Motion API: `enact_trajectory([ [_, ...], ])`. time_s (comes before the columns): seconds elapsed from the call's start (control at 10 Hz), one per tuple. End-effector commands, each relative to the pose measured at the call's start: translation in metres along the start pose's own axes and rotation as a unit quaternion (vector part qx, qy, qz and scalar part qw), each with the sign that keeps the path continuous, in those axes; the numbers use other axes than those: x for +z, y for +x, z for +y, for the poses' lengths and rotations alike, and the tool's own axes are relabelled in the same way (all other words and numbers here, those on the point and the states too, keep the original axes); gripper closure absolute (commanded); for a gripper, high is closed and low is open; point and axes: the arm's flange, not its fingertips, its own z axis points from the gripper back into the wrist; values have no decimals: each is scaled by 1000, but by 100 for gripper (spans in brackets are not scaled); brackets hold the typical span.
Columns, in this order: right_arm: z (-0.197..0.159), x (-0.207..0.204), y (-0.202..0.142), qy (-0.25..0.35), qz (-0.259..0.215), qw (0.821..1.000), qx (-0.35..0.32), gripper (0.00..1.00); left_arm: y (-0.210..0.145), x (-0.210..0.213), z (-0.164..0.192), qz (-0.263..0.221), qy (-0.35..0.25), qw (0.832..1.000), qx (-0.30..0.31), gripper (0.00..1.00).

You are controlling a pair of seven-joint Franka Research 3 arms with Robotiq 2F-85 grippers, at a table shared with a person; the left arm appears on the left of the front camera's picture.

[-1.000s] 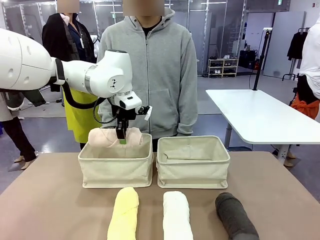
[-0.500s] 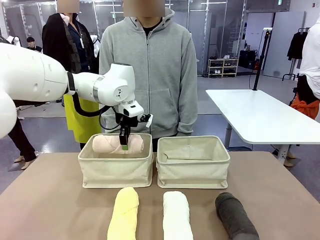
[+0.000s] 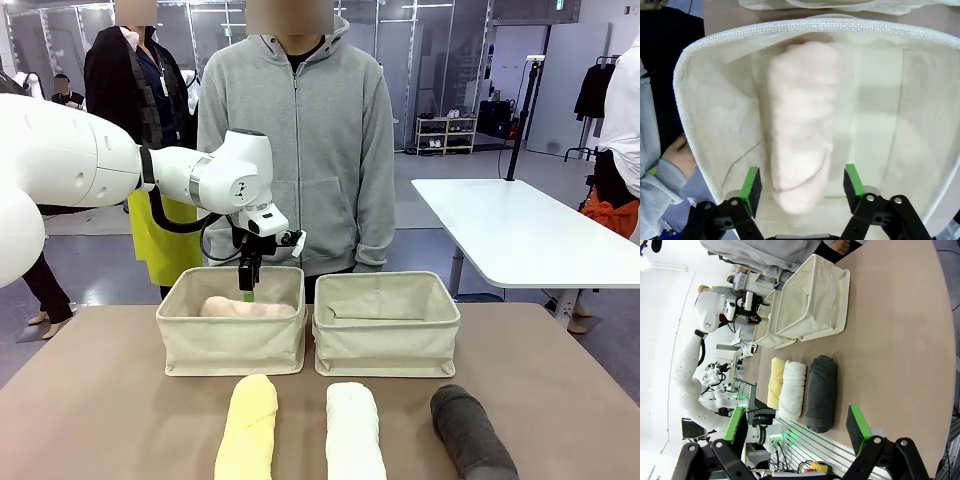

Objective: Divide the towels into two baskets.
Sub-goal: Pick up one hotel-folded towel and place it in the Fabric basket indicated by the person, then pick up one hotel-folded towel from the bottom of the table and place it in the Fabric basket indicated by the person.

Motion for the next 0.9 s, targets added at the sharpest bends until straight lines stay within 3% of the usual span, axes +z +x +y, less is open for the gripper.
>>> enact_trajectory([
  [0.0, 3, 1, -1, 5, -6, 1000, 2, 0, -3, 8, -5, 12, -5, 1000, 13, 0],
  [0.2, 3, 1, -1, 5, -6, 1000, 2, 0, -8, 17, -19, -6, 7, 1000, 19, 0],
  [0.3, 3, 1, -1, 5, -6, 1000, 2, 0, 0, 4, -1, 0, 2, 1000, 3, 0],
  [0.8, 3, 1, -1, 5, -6, 1000, 2, 0, 0, 4, -1, 0, 2, 1000, 3, 0],
])
